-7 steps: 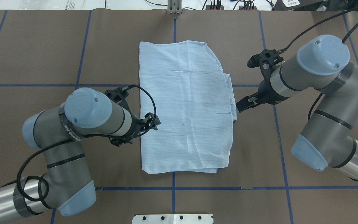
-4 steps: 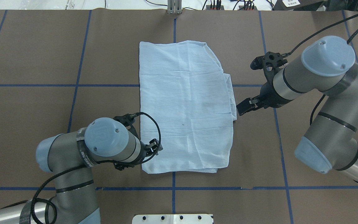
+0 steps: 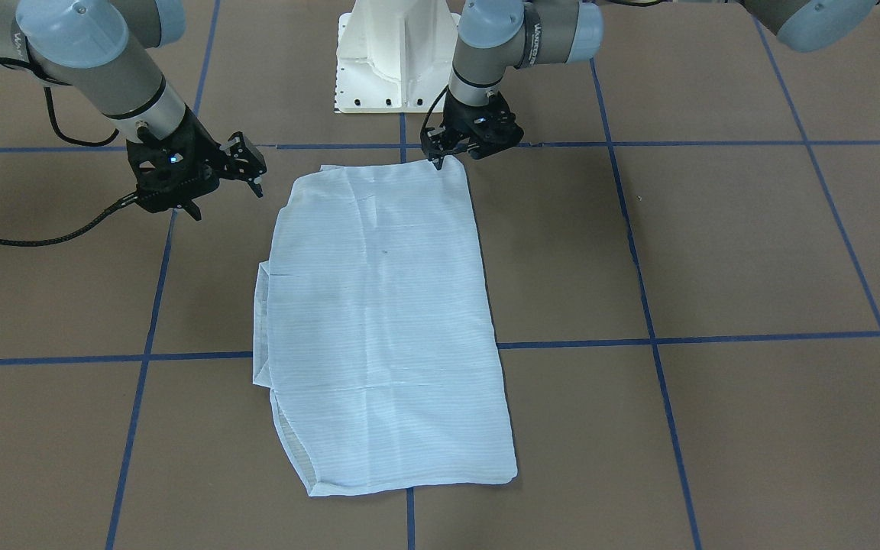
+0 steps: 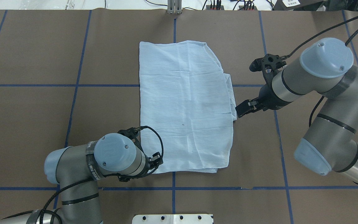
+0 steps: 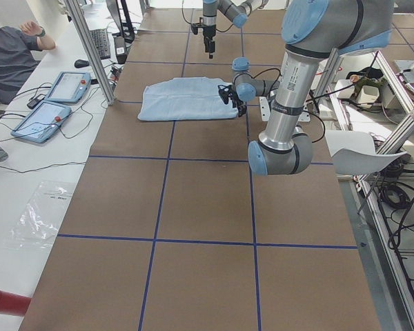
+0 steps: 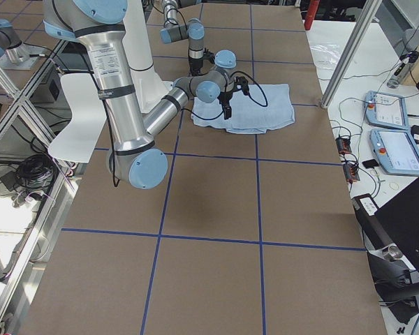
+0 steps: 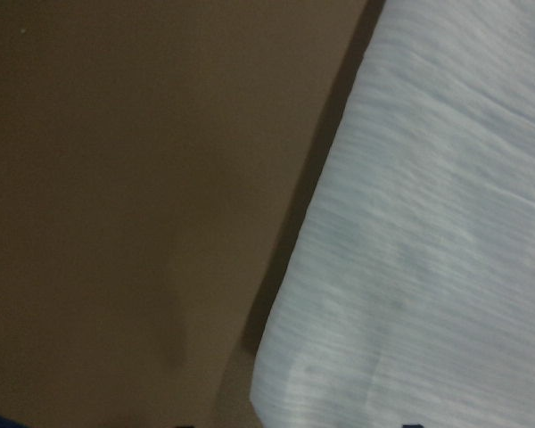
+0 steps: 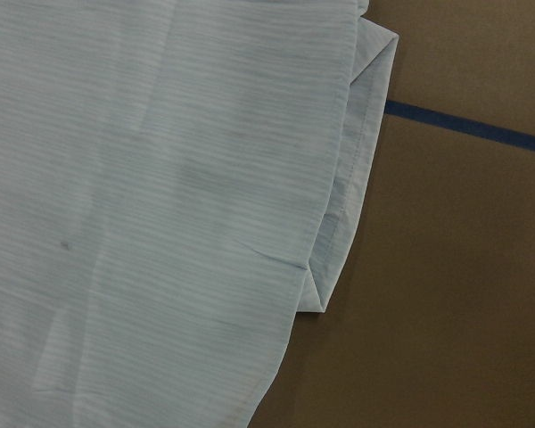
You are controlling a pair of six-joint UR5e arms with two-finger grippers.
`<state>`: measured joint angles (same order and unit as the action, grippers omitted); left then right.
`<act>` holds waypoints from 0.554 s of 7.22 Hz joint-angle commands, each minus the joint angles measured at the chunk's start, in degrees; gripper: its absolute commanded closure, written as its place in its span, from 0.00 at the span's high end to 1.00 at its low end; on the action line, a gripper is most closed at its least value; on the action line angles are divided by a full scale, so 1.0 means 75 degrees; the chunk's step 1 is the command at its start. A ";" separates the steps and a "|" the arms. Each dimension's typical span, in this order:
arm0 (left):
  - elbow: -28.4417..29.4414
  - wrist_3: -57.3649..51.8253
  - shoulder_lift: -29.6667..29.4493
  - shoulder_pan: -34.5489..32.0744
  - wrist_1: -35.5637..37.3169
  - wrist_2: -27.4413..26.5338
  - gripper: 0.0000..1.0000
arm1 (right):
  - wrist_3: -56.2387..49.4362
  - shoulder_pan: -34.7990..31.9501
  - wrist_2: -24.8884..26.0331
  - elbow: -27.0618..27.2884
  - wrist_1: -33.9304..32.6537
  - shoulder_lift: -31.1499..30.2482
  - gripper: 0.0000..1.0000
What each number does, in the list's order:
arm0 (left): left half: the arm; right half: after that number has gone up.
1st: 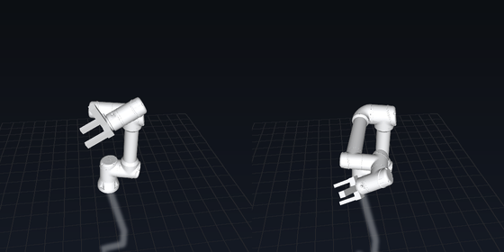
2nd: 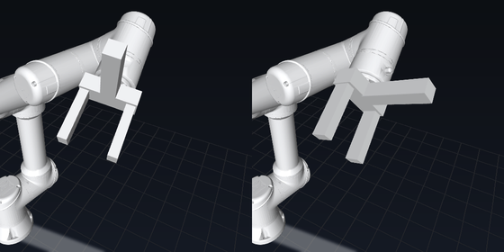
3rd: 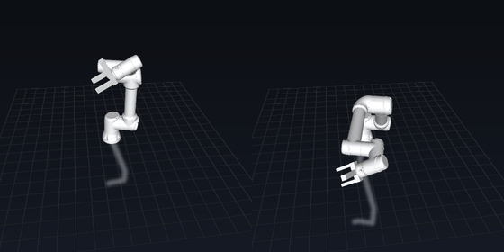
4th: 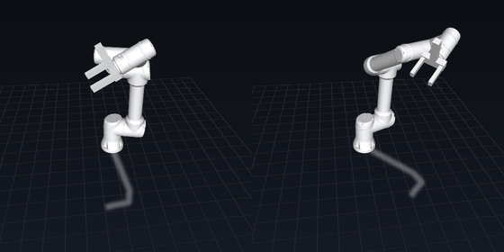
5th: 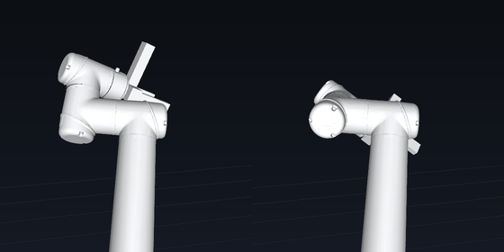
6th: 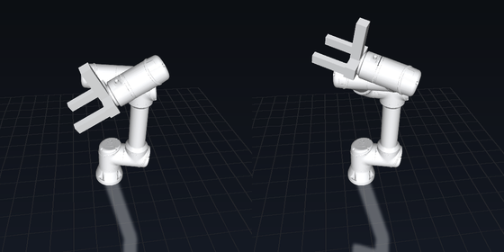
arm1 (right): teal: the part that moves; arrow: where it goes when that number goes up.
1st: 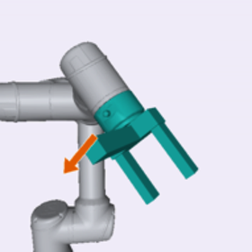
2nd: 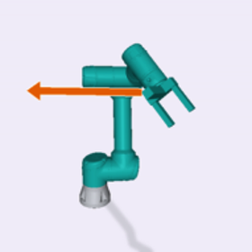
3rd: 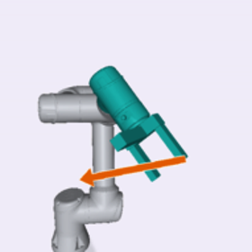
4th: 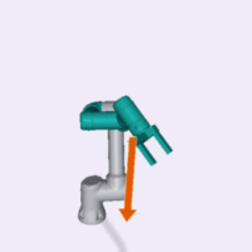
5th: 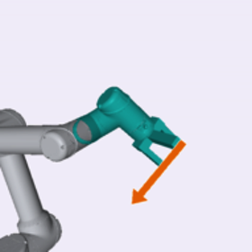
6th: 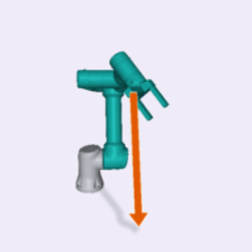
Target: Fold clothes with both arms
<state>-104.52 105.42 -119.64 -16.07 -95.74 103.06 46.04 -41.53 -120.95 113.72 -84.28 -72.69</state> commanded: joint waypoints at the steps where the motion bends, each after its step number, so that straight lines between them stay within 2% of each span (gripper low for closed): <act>1: 0.0131 -0.0005 -0.0033 -0.0002 -0.0020 -0.0113 0.71 | -0.0010 0.0006 0.0001 -0.0033 0.0000 0.0000 1.00; 4: 0.0155 0.0007 -0.0103 0.0010 -0.0020 -0.0101 0.52 | -0.0010 0.0006 0.0001 -0.0033 0.0000 -0.0012 1.00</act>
<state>-103.42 105.46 -120.16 -16.04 -95.85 102.25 45.97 -41.49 -120.94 113.47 -84.29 -72.71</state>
